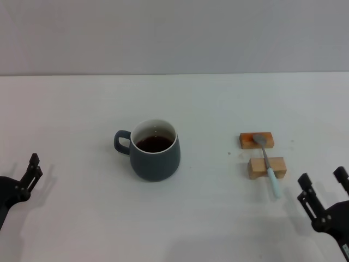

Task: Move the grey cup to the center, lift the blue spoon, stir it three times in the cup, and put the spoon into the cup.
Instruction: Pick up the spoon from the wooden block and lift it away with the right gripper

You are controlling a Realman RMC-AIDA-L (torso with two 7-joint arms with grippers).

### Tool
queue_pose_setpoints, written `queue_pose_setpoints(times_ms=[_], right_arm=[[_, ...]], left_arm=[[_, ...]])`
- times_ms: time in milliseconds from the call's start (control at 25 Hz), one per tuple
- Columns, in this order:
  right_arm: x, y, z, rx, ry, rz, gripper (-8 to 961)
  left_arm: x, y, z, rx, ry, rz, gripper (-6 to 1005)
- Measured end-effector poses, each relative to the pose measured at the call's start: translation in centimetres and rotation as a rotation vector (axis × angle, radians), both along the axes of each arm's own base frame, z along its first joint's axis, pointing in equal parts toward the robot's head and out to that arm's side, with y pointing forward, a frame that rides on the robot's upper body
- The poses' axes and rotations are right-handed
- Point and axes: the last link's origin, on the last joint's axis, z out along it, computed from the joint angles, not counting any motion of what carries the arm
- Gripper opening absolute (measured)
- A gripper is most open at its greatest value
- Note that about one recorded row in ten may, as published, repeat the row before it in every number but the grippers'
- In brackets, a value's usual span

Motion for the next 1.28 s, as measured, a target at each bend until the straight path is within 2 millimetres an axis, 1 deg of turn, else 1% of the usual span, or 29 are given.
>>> queue_pose_setpoints(times_ms=[40, 360, 600, 920, 1280], right_arm=[[0.0, 0.0, -0.3, -0.021, -0.003, -0.005, 678], [0.3, -0.1, -1.1, -0.067, -0.011, -0.034, 675], [0.6, 0.4, -1.5, -0.094, -0.023, -0.051, 672], [0.3, 1.1, -2.1, -0.132, -0.030, -0.049, 669], [0.4, 1.3, -2.6, -0.165, -0.038, -0.063, 665]], left_arm=[[0.0, 0.0, 0.0, 0.000, 0.001, 0.000, 862], [-0.3, 0.0, 0.2, -0.004, 0.011, 0.005, 860], [-0.3, 0.1, 0.2, -0.005, 0.003, 0.007, 859], [-0.4, 0.0, 0.2, -0.005, 0.005, 0.007, 859], [-0.3, 0.0, 0.2, -0.006, 0.005, 0.000, 859]])
